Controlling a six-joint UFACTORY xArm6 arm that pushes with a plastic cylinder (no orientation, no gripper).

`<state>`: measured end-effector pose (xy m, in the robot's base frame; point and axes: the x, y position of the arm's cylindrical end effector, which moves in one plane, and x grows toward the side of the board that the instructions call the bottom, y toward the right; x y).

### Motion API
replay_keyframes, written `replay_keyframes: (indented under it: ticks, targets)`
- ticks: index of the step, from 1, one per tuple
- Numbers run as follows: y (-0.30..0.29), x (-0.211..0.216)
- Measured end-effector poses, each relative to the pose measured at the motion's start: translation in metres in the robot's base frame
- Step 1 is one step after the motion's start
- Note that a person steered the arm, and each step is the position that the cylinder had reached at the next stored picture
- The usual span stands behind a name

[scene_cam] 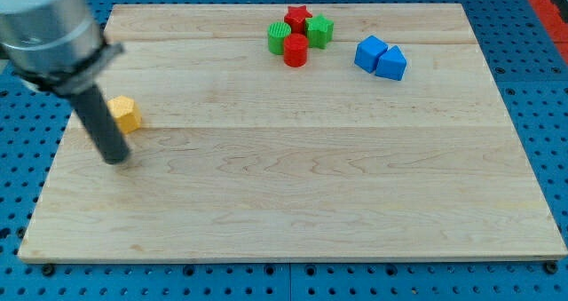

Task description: Separate yellow hexagon from the yellow heart

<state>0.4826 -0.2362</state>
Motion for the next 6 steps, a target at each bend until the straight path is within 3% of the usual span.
replay_keyframes:
  ticks: [1, 2, 3, 5, 6]
  targets:
    - [-0.067, -0.002]
    - [-0.068, -0.015]
    - [-0.037, -0.048]
    - [0.030, -0.042]
    - [0.081, -0.060]
